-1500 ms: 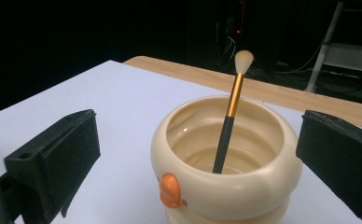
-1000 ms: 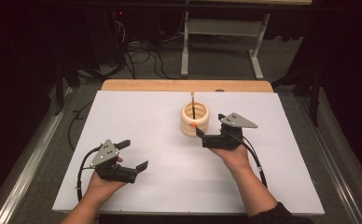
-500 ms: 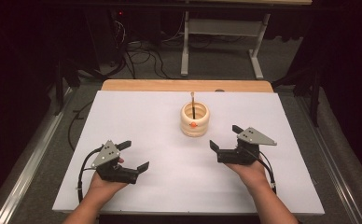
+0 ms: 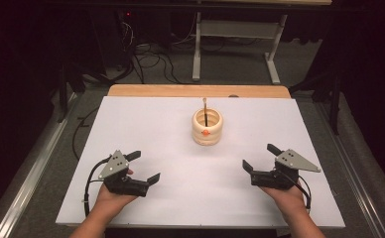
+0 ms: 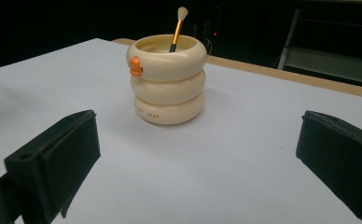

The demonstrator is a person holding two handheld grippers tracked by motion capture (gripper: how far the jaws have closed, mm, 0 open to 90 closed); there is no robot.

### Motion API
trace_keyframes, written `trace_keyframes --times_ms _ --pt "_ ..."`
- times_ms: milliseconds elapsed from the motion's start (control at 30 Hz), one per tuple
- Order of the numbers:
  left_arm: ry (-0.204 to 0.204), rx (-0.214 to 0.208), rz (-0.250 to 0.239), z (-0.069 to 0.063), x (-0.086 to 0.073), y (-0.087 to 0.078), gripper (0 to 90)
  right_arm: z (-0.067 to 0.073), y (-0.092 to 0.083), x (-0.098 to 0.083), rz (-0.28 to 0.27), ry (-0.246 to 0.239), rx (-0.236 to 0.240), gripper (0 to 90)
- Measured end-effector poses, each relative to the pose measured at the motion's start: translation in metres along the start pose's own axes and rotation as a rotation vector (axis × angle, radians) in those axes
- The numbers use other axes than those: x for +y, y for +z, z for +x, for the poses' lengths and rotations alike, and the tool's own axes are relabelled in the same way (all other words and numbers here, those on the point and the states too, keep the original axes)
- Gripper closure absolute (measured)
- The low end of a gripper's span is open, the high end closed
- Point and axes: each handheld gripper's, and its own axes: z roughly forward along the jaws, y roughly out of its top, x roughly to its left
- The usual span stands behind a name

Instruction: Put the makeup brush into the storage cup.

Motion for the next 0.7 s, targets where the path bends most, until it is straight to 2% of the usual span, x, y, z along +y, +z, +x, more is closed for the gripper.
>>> trace_keyframes --times_ms 200,267,400,600,700 --pt "-0.023 0.011 0.0 -0.002 0.0 -0.001 0.3 0.0 -0.009 -0.008 -0.012 -0.022 -0.006 1.1" --pt "-0.021 0.011 -0.001 -0.004 0.0 -0.001 0.3 0.002 -0.01 -0.011 -0.015 -0.014 -0.001 1.1" --pt "-0.017 0.012 0.007 -0.005 -0.001 0.0 0.3 0.004 -0.01 -0.01 -0.021 -0.039 0.003 1.1" --pt "-0.019 0.009 0.001 -0.004 -0.001 -0.001 0.3 0.003 -0.01 -0.012 -0.034 -0.029 0.008 1.1" --pt "-0.016 0.007 -0.001 -0.004 0.0 -0.002 0.3 0.003 -0.009 -0.013 -0.023 -0.022 0.009 1.1"
